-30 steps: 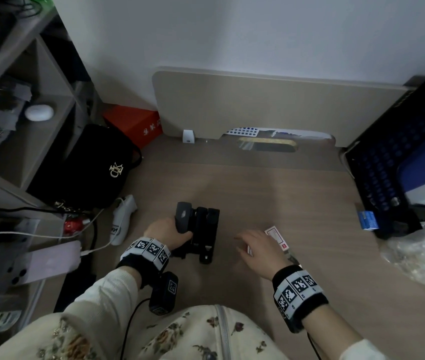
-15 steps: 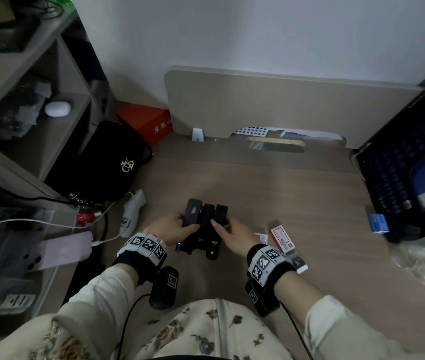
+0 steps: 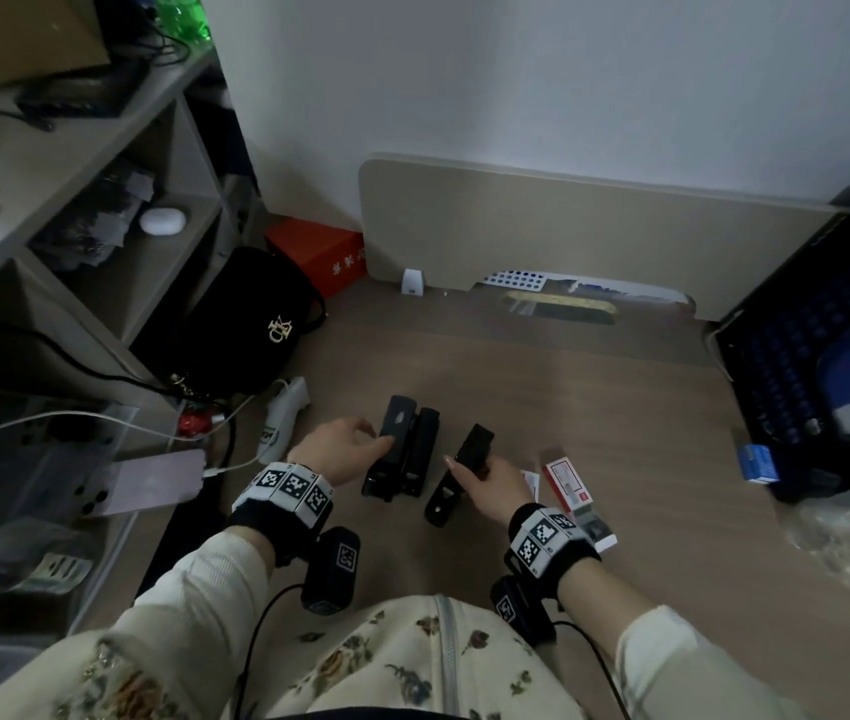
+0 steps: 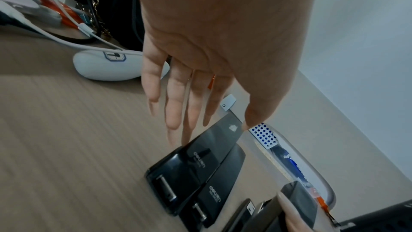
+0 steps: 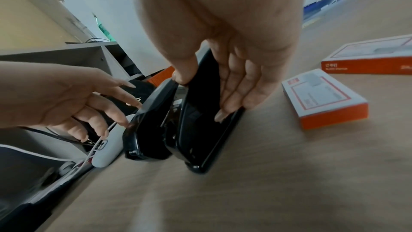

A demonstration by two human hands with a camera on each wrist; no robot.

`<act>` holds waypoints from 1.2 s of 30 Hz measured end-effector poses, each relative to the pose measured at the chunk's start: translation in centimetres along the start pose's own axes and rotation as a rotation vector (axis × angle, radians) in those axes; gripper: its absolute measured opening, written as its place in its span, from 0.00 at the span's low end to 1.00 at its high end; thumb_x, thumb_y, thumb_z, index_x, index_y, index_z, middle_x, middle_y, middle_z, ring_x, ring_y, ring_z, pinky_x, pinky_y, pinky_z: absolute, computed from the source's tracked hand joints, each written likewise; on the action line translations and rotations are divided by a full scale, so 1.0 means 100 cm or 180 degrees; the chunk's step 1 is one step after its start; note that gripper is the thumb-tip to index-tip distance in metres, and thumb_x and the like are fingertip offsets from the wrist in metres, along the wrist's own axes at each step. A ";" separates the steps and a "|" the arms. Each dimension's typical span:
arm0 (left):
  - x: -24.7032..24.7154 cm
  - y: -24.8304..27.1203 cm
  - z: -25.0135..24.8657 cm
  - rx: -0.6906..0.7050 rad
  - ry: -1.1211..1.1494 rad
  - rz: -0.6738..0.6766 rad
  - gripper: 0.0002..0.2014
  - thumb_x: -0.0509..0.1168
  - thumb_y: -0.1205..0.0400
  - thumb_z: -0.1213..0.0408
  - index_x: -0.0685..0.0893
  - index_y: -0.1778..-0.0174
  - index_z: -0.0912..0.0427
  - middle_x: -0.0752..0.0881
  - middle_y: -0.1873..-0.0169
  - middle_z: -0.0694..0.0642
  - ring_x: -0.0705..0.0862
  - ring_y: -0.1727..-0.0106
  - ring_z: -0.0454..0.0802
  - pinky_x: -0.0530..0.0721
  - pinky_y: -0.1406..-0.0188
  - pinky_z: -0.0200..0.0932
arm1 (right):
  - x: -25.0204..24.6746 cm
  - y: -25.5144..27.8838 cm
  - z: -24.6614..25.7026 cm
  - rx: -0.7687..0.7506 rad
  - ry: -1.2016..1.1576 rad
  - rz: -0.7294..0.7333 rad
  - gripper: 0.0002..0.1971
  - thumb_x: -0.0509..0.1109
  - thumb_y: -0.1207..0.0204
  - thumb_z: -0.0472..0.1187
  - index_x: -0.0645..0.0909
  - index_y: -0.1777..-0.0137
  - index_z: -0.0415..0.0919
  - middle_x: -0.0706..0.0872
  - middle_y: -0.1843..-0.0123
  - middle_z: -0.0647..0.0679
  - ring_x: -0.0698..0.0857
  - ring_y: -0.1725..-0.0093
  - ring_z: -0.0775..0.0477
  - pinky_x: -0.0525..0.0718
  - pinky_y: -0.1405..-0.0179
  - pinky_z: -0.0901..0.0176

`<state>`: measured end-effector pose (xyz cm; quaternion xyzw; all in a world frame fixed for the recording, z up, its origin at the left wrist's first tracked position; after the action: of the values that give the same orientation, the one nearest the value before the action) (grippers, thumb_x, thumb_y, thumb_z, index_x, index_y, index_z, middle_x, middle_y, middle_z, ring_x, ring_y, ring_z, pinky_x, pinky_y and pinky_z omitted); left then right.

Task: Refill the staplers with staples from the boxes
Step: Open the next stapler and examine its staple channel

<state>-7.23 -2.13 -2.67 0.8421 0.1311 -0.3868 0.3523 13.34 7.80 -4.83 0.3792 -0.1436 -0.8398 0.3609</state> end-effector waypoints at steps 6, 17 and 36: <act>-0.003 0.011 -0.007 0.0281 0.0310 -0.0307 0.23 0.64 0.26 0.34 0.83 0.46 0.47 0.86 0.55 0.44 0.86 0.52 0.45 0.87 0.47 0.49 | -0.014 0.010 -0.005 -0.0073 -0.0315 -0.0407 0.23 0.65 0.26 0.64 0.82 0.46 0.45 0.86 0.55 0.51 0.85 0.52 0.48 0.80 0.55 0.57; 0.014 0.044 -0.075 0.1135 0.1343 0.0635 0.44 0.74 0.32 0.35 0.68 0.24 0.50 0.83 0.37 0.48 0.86 0.47 0.39 0.85 0.51 0.36 | -0.041 0.031 0.017 -0.0547 -0.1758 -0.0749 0.32 0.70 0.37 0.70 0.86 0.49 0.40 0.91 0.54 0.45 0.89 0.50 0.47 0.85 0.41 0.45; 0.006 0.079 -0.095 0.1355 0.1872 0.1884 0.25 0.72 0.22 0.55 0.76 0.29 0.49 0.91 0.52 0.64 0.91 0.60 0.59 0.89 0.52 0.53 | -0.074 0.078 0.016 -0.0767 -0.2068 -0.0284 0.42 0.81 0.47 0.63 0.74 0.31 0.55 0.81 0.33 0.50 0.78 0.31 0.47 0.78 0.32 0.44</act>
<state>2.37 -1.19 5.11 0.9707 -0.1028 -0.0328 0.2147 19.36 7.62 4.16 0.0527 -0.1341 -0.9426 0.3014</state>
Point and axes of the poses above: each hand's wrist, its own y-axis away from the middle knuckle, its own x-axis out of the palm, z = x × y, the point moved 4 cm from there along -y, towards the middle knuckle
